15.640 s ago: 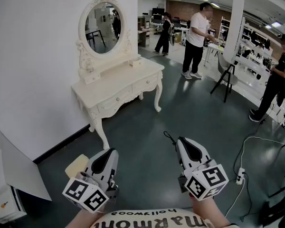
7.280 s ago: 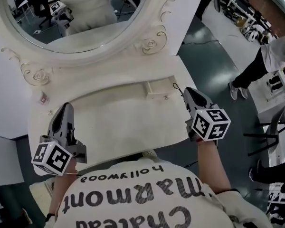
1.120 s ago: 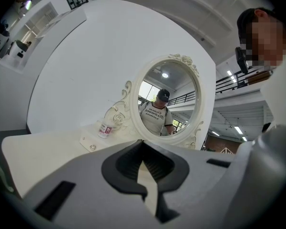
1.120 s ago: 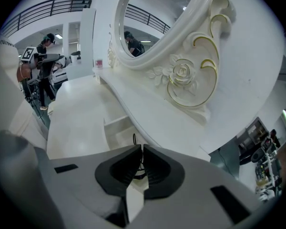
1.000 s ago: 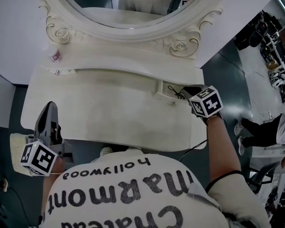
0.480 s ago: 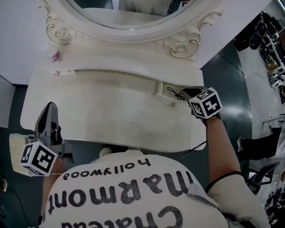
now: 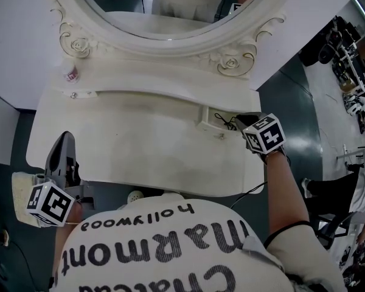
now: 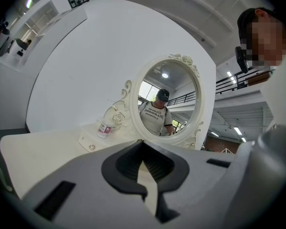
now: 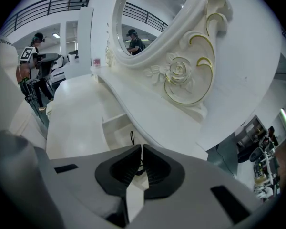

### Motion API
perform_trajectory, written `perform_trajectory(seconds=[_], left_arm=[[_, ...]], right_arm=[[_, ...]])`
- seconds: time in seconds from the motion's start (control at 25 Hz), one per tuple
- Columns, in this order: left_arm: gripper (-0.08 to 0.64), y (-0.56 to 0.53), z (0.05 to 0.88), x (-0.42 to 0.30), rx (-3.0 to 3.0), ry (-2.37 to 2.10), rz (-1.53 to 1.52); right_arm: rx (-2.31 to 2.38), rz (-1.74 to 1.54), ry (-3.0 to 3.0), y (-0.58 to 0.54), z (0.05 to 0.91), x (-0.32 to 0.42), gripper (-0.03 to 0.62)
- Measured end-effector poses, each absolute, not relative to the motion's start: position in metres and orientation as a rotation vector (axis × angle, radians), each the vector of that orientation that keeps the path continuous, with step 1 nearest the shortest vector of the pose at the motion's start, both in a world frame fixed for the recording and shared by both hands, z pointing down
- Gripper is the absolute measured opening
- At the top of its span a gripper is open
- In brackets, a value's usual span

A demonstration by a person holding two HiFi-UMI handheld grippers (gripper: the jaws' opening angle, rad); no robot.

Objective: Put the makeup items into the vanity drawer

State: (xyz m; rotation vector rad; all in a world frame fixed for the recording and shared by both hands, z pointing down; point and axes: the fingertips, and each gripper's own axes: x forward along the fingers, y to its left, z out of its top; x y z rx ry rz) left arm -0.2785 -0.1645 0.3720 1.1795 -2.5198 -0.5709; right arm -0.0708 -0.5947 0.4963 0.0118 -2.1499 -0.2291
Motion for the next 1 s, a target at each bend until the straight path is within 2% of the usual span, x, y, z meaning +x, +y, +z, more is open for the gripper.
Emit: perform_trajectory(seconds=[0.8, 1.0], left_arm=[[0.009, -0.162, 0.371, -0.288, 1.220, -2.508, -0.589], [0.008, -0.176, 0.374, -0.291, 1.286, -2.458, -0.588]], right_arm=[[0.076, -0.244, -2.183, -0.589, 0.480, -0.074, 0.035], [0.253, -0.063, -2.291, -0.584, 0.465, -0.071, 0.035]])
